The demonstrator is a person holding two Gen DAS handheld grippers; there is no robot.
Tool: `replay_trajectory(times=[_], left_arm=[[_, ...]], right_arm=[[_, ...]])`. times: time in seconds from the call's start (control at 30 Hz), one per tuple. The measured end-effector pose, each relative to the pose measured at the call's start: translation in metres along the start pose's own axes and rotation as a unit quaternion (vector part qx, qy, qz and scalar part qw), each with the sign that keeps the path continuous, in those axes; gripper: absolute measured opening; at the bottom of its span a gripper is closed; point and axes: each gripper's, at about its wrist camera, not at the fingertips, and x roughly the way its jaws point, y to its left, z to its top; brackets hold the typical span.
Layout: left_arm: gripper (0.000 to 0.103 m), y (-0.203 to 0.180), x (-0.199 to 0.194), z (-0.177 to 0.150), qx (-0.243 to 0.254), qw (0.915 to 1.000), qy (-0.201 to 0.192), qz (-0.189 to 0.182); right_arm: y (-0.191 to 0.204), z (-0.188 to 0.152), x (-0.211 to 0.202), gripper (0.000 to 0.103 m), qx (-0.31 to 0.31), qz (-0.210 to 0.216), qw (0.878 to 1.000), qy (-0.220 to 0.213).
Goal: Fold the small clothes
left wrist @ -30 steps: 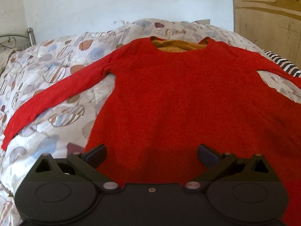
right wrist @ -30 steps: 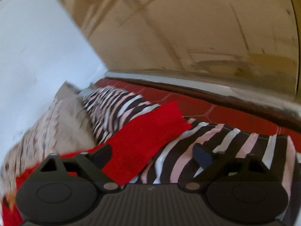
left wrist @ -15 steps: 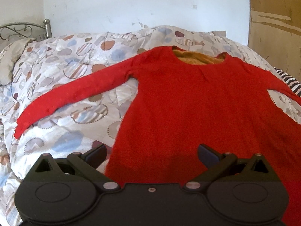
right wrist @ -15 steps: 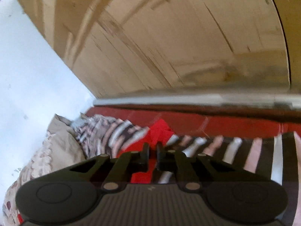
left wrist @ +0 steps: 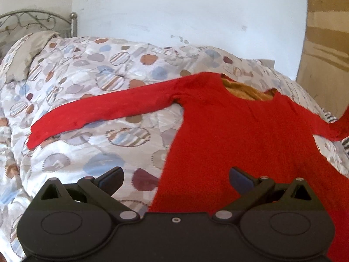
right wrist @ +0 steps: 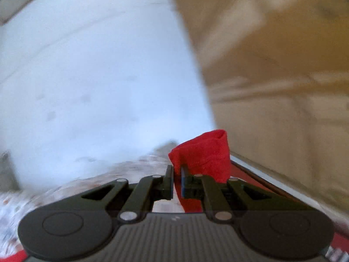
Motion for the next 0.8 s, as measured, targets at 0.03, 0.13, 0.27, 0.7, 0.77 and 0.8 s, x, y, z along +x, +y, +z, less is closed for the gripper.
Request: replay_trajectory(times=[0.03, 0.13, 0.27, 0.7, 0.77, 0.8], left_arm=[[0.102, 0.004, -0.001, 0.000, -0.007, 1.0000, 0.000, 0.001], [0.102, 0.018, -0.004, 0.000, -0.025, 0.9997, 0.001, 0.006], [0.102, 0.035, -0.006, -0.002, -0.040, 0.9990, 0.002, 0.019], [0.102, 0.075, -0.013, -0.014, -0.073, 0.9947, 0.024, 0.068], [0.102, 0.075, -0.013, -0.014, -0.072, 0.9947, 0.025, 0.069], [0.102, 0.074, -0.013, -0.013, -0.072, 0.9948, 0.023, 0.068]], right_arm=[[0.021, 0.002, 0.001, 0.007, -0.017, 0.020, 1.000, 0.000], [0.089, -0.002, 0.004, 0.007, -0.064, 0.072, 0.995, 0.015], [0.180, -0.031, 0.001, 0.007, -0.163, 0.128, 0.977, 0.042], [0.324, -0.227, -0.059, 0.010, -0.397, 0.250, 0.870, 0.148], [0.320, -0.233, -0.062, 0.020, -0.395, 0.256, 0.867, 0.162], [0.315, -0.234, -0.065, 0.042, -0.388, 0.258, 0.869, 0.169]])
